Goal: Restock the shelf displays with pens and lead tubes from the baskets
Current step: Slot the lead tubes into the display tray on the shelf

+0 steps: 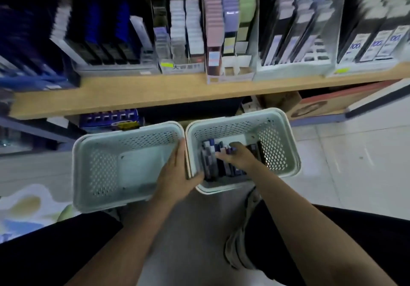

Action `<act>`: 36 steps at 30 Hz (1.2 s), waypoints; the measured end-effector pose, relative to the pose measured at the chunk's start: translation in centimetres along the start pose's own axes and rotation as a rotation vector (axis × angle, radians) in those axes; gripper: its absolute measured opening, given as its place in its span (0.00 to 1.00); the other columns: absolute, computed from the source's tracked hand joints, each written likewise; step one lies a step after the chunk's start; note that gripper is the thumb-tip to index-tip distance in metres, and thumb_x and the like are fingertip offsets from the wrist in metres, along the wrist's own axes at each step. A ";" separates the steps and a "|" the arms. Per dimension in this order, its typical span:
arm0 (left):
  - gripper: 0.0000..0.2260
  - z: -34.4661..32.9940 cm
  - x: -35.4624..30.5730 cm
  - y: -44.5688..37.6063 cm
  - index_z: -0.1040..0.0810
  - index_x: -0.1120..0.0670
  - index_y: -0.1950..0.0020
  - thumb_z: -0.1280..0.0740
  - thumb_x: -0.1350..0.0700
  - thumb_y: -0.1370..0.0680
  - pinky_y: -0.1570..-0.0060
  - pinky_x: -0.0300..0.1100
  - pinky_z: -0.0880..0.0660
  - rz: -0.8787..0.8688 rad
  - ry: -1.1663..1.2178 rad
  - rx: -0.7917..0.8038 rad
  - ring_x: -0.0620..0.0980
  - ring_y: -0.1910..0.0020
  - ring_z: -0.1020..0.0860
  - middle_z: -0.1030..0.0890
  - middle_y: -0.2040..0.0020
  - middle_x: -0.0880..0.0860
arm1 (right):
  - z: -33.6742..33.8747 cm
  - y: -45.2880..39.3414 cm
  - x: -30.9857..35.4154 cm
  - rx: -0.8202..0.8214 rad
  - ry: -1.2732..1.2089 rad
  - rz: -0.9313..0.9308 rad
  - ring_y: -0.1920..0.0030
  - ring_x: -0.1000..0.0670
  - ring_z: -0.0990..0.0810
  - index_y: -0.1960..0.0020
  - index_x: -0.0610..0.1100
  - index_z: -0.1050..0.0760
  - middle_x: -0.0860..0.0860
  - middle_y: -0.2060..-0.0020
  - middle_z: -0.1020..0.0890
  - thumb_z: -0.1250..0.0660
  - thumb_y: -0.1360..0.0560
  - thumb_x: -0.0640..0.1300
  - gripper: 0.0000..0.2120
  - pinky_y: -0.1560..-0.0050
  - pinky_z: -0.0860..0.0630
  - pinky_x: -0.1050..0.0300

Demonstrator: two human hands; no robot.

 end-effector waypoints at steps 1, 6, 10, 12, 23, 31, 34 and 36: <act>0.51 -0.1 0.4 0.1 0.65 0.39 0.20 0.29 0.37 0.28 0.29 0.58 0.32 -0.002 0.020 -0.001 0.54 0.22 0.38 0.45 0.17 0.49 | -0.5 -0.1 0.3 0.018 0.003 -0.004 0.59 0.56 0.25 0.58 0.51 0.28 0.55 0.63 0.25 0.23 0.28 0.53 0.14 0.53 0.30 0.59; 0.45 -0.2 1.1 0.2 0.58 0.41 0.19 0.37 0.32 0.28 0.28 0.56 0.33 -0.037 0.052 -0.035 0.50 0.21 0.40 0.45 0.18 0.46 | -2.7 -1.6 0.3 0.009 0.046 -0.073 0.41 0.45 0.20 0.37 0.40 0.24 0.49 0.46 0.19 0.23 0.32 0.62 0.34 0.48 0.26 0.54; 0.44 -0.3 1.3 0.2 0.55 0.43 0.18 0.37 0.33 0.28 0.27 0.52 0.34 -0.052 0.070 -0.059 0.49 0.21 0.41 0.45 0.18 0.45 | -3.6 -1.8 0.8 0.056 0.042 -0.159 0.37 0.42 0.22 0.34 0.37 0.25 0.42 0.40 0.19 0.24 0.29 0.59 0.33 0.41 0.25 0.49; 0.45 -0.3 1.4 0.2 0.55 0.42 0.18 0.35 0.35 0.27 0.27 0.51 0.35 -0.048 0.072 -0.055 0.49 0.21 0.41 0.46 0.18 0.45 | -3.7 -1.8 0.9 0.044 0.045 -0.191 0.35 0.41 0.23 0.31 0.35 0.28 0.38 0.34 0.23 0.25 0.27 0.57 0.35 0.38 0.27 0.48; 0.44 -0.3 1.4 0.3 0.55 0.44 0.17 0.29 0.42 0.24 0.29 0.48 0.35 -0.066 0.090 -0.072 0.47 0.21 0.43 0.48 0.18 0.43 | -5.2 -3.2 0.5 -0.019 -0.102 -0.216 0.44 0.45 0.21 0.36 0.37 0.25 0.44 0.41 0.19 0.20 0.32 0.51 0.31 0.47 0.24 0.54; 0.45 -0.3 1.5 0.4 0.59 0.40 0.19 0.30 0.41 0.24 0.31 0.49 0.33 -0.071 0.089 -0.069 0.47 0.21 0.42 0.49 0.18 0.41 | -5.4 -3.7 0.1 -0.112 -0.154 -0.169 0.48 0.49 0.27 0.33 0.35 0.28 0.45 0.47 0.22 0.22 0.28 0.44 0.28 0.45 0.28 0.57; 0.45 -0.3 1.6 0.4 0.60 0.39 0.19 0.31 0.41 0.24 0.32 0.48 0.32 -0.071 0.087 -0.063 0.47 0.21 0.42 0.49 0.18 0.41 | -5.4 -4.0 0.0 -0.059 -0.161 -0.187 0.43 0.45 0.21 0.36 0.35 0.25 0.45 0.46 0.20 0.22 0.29 0.46 0.27 0.40 0.25 0.51; 0.45 -0.4 1.6 0.4 0.60 0.39 0.19 0.31 0.41 0.24 0.33 0.49 0.32 -0.074 0.086 -0.062 0.47 0.21 0.42 0.49 0.18 0.42 | -5.5 -4.2 -0.1 -0.010 -0.185 -0.203 0.38 0.41 0.22 0.34 0.35 0.26 0.42 0.40 0.21 0.22 0.29 0.48 0.30 0.40 0.25 0.48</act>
Point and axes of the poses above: each hand's wrist, its own y-axis away from the middle knuckle, its own z-axis out of the back of the hand, x = y × z, the point moved 1 cm from there along -y, towards the middle knuckle
